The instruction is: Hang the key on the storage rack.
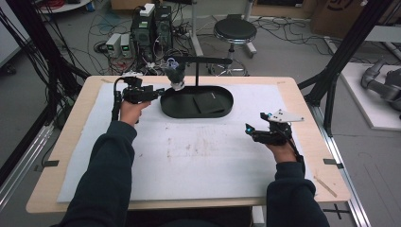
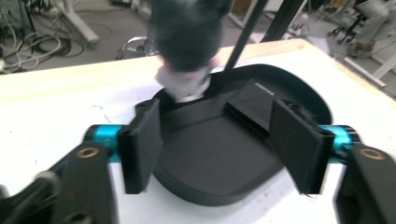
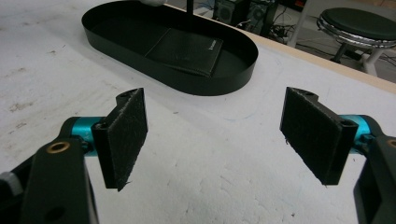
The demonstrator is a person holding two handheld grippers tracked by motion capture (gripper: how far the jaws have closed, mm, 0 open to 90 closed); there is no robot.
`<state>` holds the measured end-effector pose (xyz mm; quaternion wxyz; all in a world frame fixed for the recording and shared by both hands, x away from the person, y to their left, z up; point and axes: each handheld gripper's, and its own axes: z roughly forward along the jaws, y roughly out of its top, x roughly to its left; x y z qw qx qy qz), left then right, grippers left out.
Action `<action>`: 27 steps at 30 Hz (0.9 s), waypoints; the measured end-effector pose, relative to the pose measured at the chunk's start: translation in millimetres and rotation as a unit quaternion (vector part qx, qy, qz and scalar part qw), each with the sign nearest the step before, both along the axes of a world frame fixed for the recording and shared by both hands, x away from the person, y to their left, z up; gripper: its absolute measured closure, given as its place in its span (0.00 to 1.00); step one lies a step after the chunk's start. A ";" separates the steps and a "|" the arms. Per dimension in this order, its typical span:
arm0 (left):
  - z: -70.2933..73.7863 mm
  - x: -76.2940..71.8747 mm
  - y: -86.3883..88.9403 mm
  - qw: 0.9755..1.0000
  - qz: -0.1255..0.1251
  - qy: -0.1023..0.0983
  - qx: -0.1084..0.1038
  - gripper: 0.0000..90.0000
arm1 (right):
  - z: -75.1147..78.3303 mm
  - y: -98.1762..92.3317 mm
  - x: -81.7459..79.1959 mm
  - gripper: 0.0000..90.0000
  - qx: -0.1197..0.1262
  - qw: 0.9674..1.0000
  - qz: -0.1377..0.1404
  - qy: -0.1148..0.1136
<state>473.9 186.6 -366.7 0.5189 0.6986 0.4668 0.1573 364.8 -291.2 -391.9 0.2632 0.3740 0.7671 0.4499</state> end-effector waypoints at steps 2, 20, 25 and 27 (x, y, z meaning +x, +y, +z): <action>2.2 -12.2 2.7 1.000 -0.001 -0.020 -0.002 0.28 | -0.9 -1.0 -0.1 0.26 -0.001 1.000 0.001 0.000; -15.2 -107.9 25.2 0.990 -0.028 -0.138 0.016 0.20 | -4.3 -6.6 -5.7 0.24 -0.031 1.000 -0.002 -0.001; -20.5 -117.4 31.5 0.989 -0.021 -0.143 0.024 0.20 | -3.8 -6.8 -5.7 0.24 -0.032 0.999 -0.005 -0.002; -23.4 -120.9 34.2 0.989 -0.021 -0.145 0.022 0.20 | -4.7 -5.6 -5.0 0.24 -0.033 0.999 -0.006 0.000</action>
